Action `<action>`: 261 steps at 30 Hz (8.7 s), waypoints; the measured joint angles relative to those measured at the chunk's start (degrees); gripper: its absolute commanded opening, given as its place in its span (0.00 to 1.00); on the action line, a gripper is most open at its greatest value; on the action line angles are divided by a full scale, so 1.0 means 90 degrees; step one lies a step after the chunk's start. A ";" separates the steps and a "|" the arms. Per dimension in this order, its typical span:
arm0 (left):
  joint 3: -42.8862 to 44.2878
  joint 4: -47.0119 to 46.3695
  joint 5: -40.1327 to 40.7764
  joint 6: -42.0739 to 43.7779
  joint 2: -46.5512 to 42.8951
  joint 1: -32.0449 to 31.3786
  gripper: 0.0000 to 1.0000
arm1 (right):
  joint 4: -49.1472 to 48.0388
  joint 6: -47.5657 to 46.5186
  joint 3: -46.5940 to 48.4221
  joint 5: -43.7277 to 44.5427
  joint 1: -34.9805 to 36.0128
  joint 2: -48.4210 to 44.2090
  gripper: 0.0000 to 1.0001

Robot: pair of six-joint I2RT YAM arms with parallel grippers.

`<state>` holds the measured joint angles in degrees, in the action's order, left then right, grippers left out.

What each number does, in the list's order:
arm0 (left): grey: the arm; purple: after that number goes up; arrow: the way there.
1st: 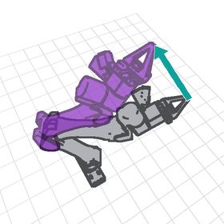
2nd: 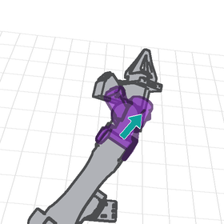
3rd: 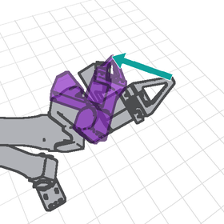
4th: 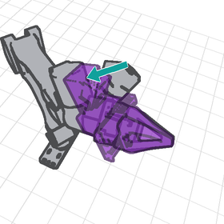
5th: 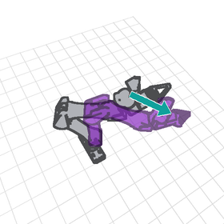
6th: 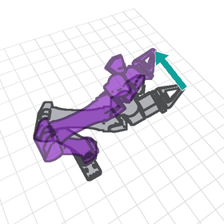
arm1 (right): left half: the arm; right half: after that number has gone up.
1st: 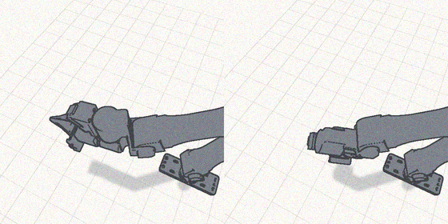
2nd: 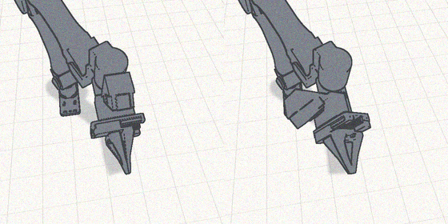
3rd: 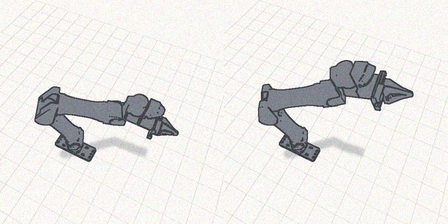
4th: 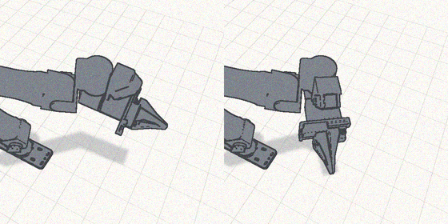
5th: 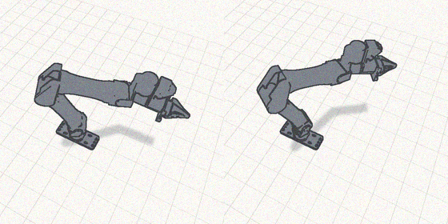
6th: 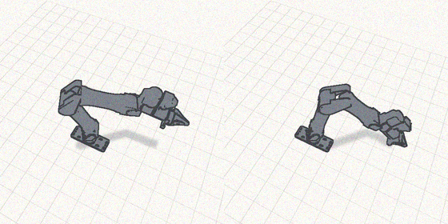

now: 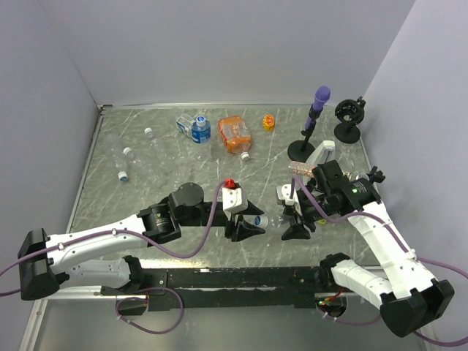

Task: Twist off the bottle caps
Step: Unscrew the bottle cap from the plastic bottle.

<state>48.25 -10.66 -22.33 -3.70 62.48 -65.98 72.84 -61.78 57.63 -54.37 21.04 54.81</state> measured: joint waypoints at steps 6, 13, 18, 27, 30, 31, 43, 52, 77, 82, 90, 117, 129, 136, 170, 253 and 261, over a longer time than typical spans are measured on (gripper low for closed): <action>0.0000 0.0121 0.0041 -0.0049 0.0000 0.0005 0.55 | -0.0005 0.0044 0.0000 -0.0005 0.0012 -0.0005 0.27; 0.0036 0.0347 0.0185 -0.0015 0.0000 0.0019 0.29 | -0.0019 0.0080 -0.0039 -0.0019 0.0022 -0.0053 0.27; 0.0129 0.0510 0.0202 -0.0051 0.0010 0.0019 0.01 | -0.0049 0.0153 -0.0049 -0.0036 0.0022 -0.0056 0.26; 0.0202 0.0605 0.1224 -0.1945 0.0029 0.0209 0.01 | -0.0410 0.0998 0.0185 0.0141 -0.0024 0.0296 0.18; 0.0333 0.0622 0.1518 -0.3215 0.0041 0.0612 0.01 | -0.0566 0.1265 0.0668 0.0236 -0.0056 0.0668 0.13; 0.0350 0.0554 0.1576 -0.3687 0.0039 0.0782 0.01 | -0.0639 0.1367 0.0857 0.0296 -0.0058 0.0787 0.13; 0.1396 0.1469 0.2324 -0.6606 0.0505 0.1413 0.01 | -0.1243 0.2514 0.1838 0.0804 -0.0075 0.1343 0.05; 0.1700 0.1807 0.2703 -0.7232 0.0738 0.1581 0.66 | -0.1530 0.3019 0.1945 0.1030 -0.0068 0.1525 0.05; 0.0935 0.0114 -0.2344 -0.2786 -0.0279 0.3181 0.99 | -0.0532 0.1768 0.2387 -0.0595 -0.0257 0.1766 0.08; 0.0852 -0.0738 -0.2849 -0.2484 -0.0080 0.2975 0.95 | -0.0172 0.1246 0.2387 -0.0911 -0.0226 0.1766 0.08; 0.0923 -0.0559 -0.3203 -0.1634 0.0160 0.2528 0.84 | 0.0049 0.0877 0.2387 -0.0901 -0.0058 0.1766 0.08; 0.1226 0.0289 -0.1753 -0.1962 0.0316 0.2346 0.01 | -0.0355 0.1605 0.2375 -0.0374 0.0024 0.1802 0.03; 0.1617 0.0750 0.0391 -0.5775 0.0789 0.2810 0.01 | -0.1127 0.2919 0.3167 0.0661 0.0039 0.2596 0.00; 0.2939 0.2266 0.1115 -0.6572 0.1384 0.2810 0.01 | -0.1481 0.3257 0.3475 0.1054 0.0034 0.2727 0.00; 0.0748 0.0903 -0.1991 -0.0969 -0.1341 0.1979 0.99 | -0.0291 0.0503 0.1673 -0.0454 0.0056 0.0869 0.02; 0.2278 0.2399 0.2594 -0.6341 0.0515 0.1734 0.93 | -0.1955 0.2807 0.1732 0.0614 0.0073 0.1593 0.00; 0.1554 0.1727 0.2028 -0.5098 -0.0600 0.2023 0.97 | -0.1841 0.2586 0.1654 0.0481 0.0002 0.1542 0.00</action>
<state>62.24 4.89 -4.08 -49.58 57.08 -47.77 56.27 -38.50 72.51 -50.04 21.06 68.69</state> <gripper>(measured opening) 0.969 0.555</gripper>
